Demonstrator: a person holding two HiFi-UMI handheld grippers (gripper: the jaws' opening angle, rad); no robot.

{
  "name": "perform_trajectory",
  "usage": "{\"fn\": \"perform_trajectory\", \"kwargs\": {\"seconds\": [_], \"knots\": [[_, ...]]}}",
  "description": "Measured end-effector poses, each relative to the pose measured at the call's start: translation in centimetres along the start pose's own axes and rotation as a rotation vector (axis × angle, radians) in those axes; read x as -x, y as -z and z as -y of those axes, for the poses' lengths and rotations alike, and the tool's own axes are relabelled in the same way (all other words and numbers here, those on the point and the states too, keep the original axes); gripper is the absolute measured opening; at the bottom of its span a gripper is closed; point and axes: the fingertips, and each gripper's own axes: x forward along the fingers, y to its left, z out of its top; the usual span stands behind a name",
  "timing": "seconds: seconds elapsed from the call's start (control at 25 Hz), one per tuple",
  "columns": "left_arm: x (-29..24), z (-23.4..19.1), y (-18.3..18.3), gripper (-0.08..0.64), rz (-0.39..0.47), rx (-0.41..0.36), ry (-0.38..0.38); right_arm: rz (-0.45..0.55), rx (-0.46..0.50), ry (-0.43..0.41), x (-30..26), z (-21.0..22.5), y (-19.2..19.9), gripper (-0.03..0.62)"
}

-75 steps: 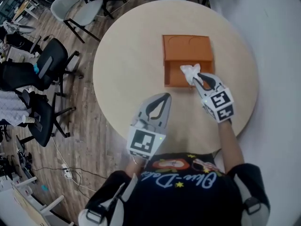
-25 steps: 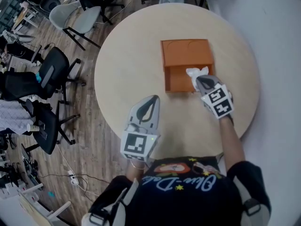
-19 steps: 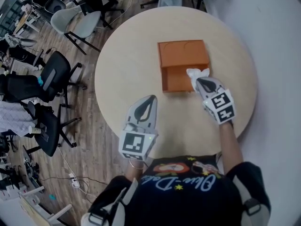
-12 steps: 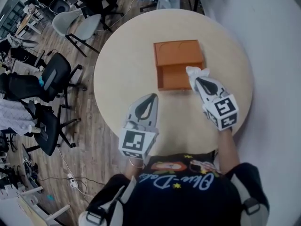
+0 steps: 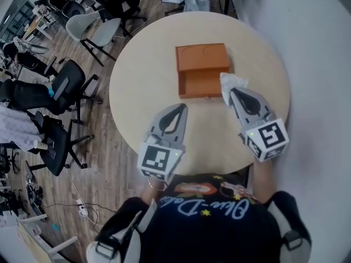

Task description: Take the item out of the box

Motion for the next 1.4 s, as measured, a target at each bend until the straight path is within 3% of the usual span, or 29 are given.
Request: {"fn": "perform_trajectory", "kwargs": {"seconds": [0.24, 0.6, 1.4], "knots": [[0.8, 1.7, -0.6, -0.015, 0.014, 0.002, 0.015, 0.066, 0.007, -0.007, 3.0, -1.0, -1.7, -0.002], [2.1, 3.8, -1.2, -0.015, 0.025, -0.016, 0.016, 0.087, -0.018, -0.025, 6.1, -2.9, -2.8, -0.002], [2.8, 3.6, -1.1, -0.015, 0.029, -0.022, -0.015, 0.096, -0.013, -0.048, 6.3, -3.4, -3.0, -0.002]]}}
